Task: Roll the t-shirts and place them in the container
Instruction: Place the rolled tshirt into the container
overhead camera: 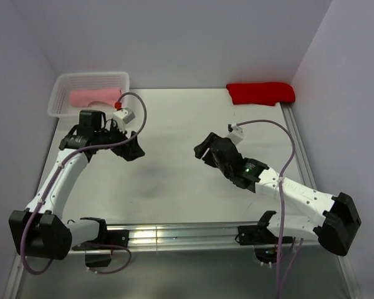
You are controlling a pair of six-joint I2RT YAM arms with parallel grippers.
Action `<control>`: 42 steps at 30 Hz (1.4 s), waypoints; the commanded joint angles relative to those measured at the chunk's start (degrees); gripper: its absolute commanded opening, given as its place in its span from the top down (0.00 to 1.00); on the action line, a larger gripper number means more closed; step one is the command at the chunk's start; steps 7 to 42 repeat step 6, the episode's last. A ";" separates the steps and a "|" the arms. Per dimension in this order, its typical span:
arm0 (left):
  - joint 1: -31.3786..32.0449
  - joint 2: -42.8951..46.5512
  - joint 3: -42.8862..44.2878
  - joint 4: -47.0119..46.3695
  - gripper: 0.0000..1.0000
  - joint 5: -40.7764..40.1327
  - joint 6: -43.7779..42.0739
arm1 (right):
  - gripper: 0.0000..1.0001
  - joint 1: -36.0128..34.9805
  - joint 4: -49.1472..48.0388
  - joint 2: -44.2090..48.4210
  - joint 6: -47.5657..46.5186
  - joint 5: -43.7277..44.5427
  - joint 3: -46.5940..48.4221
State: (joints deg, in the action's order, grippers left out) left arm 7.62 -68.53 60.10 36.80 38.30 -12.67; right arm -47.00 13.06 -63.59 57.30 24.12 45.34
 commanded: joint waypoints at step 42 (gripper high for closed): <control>0.03 -0.37 -0.77 -2.08 0.10 2.04 -0.87 | 0.22 0.51 -0.58 2.42 -1.75 2.33 0.45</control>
